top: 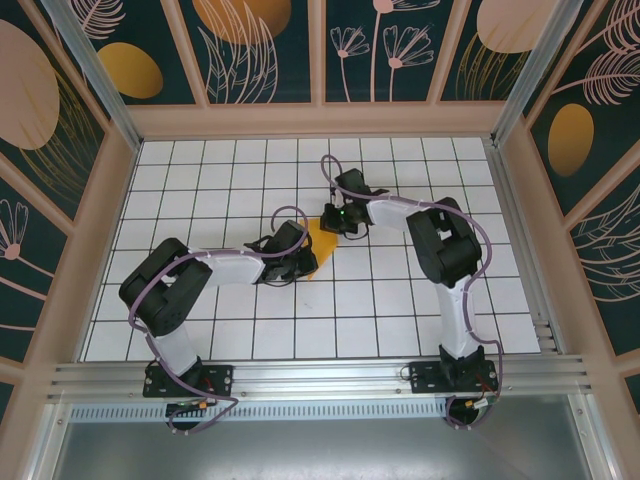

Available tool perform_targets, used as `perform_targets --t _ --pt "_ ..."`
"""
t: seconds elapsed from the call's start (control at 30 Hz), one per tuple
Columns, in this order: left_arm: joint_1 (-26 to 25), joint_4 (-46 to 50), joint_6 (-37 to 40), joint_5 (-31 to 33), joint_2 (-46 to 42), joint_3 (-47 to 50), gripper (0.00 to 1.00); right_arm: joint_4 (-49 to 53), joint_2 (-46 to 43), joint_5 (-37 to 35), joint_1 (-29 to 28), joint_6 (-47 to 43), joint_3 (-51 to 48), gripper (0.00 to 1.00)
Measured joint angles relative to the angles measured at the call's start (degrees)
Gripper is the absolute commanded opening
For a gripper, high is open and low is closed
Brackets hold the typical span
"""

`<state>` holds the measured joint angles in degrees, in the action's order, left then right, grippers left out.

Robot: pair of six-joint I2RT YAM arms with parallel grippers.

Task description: Fold a paper plane with a square sheet of paper (pick it up from the middle)

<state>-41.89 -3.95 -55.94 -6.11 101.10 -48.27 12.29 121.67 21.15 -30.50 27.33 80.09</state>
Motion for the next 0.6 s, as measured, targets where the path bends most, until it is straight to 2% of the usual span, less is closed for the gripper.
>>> perform_targets --t 0.37,0.6 --pt "0.00 -1.99 0.37 -6.60 0.00 -0.07 0.18 -1.55 -8.07 -6.16 0.52 6.19 -10.86 0.02" --pt "0.00 -3.23 0.13 -8.00 0.00 -0.07 0.16 -1.97 -10.99 -6.23 0.96 9.27 -14.45 0.03"
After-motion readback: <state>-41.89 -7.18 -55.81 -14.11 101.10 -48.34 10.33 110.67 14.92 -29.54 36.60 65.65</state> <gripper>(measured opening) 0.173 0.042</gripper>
